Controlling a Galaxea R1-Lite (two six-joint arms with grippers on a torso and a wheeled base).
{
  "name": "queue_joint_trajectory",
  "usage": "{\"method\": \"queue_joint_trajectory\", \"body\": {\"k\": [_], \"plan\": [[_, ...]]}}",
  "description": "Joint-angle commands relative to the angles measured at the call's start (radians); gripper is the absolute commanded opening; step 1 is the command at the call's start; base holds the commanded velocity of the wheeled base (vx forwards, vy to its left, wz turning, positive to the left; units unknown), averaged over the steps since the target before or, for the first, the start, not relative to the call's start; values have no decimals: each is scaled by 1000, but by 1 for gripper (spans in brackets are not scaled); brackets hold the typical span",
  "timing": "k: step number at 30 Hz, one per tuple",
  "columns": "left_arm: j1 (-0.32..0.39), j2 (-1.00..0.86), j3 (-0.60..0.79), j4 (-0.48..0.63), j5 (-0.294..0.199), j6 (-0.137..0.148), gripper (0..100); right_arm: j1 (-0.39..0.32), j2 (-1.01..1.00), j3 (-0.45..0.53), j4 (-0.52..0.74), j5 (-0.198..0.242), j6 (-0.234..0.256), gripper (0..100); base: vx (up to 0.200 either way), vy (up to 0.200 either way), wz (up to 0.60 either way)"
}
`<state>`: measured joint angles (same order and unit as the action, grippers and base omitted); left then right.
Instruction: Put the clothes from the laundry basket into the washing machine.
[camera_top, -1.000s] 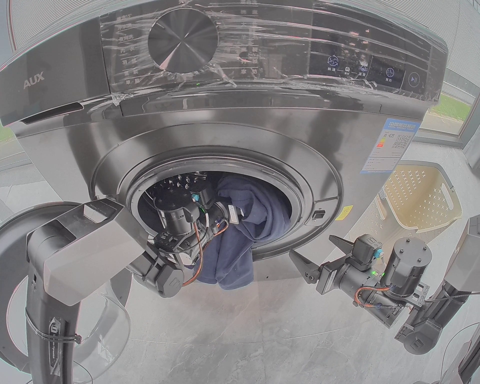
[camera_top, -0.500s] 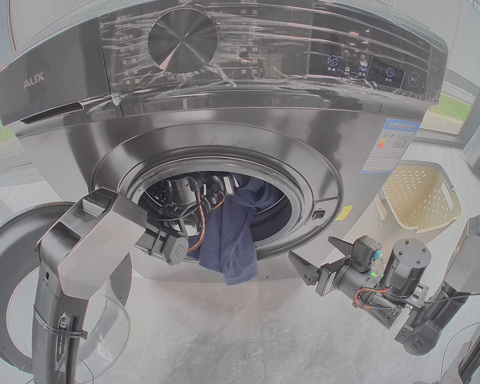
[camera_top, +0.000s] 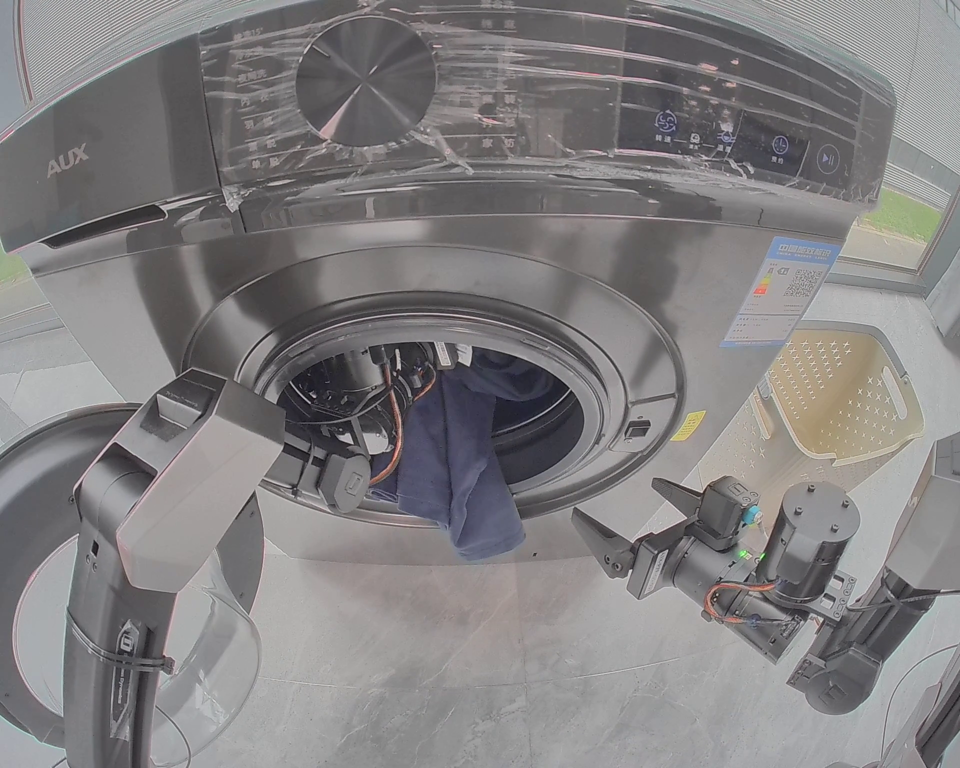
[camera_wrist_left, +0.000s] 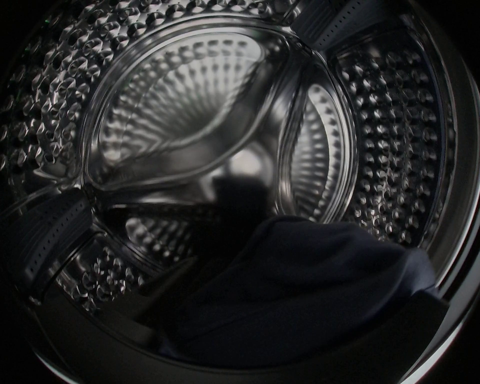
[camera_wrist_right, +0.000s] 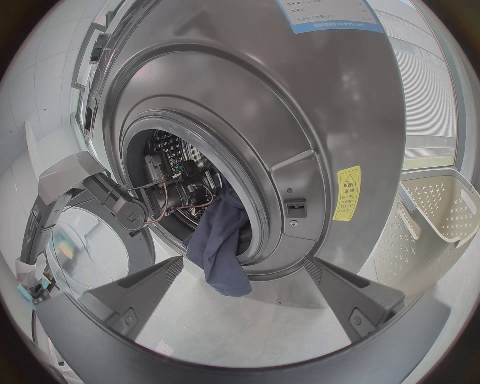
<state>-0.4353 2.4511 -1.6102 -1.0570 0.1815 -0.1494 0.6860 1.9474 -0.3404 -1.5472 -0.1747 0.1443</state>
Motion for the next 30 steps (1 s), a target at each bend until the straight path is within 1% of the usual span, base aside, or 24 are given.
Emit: {"method": "queue_joint_trajectory", "body": {"k": [1,2,4,9,15,16,17,18,20,21,26,30], "plan": [[-11,-27,89,12,0,1,100,1,2,0,-1,0,0,100,0,0,0],[-16,-60,164,40,-8,4,100,1,4,0,-1,0,0,100,0,0,0],[-25,-67,219,80,-19,5,100,3,4,0,-1,0,0,100,0,0,0],[-34,-67,303,104,-43,14,100,10,5,0,-1,-2,1,100,0,0,0],[-42,-63,335,143,-48,21,100,10,5,0,-2,-2,1,100,0,0,0],[-40,-64,346,155,-48,31,100,10,5,0,-2,-2,1,100,0,0,0],[-40,-64,346,155,-48,31,100,10,5,0,-2,-2,1,100,0,0,0],[-40,-66,363,164,-48,45,100,10,5,-2,-2,-2,1,100,0,0,0],[-40,-64,369,163,-48,53,100,10,5,-2,-1,-2,1,100,0,0,0],[-40,-63,368,164,-48,54,0,10,5,-2,-2,-2,1,100,0,0,0],[-40,-58,346,160,-48,53,0,10,5,-2,-2,-2,1,100,0,0,0],[-36,-44,273,152,-43,44,0,10,7,-2,-2,-2,1,100,0,0,0]]}}
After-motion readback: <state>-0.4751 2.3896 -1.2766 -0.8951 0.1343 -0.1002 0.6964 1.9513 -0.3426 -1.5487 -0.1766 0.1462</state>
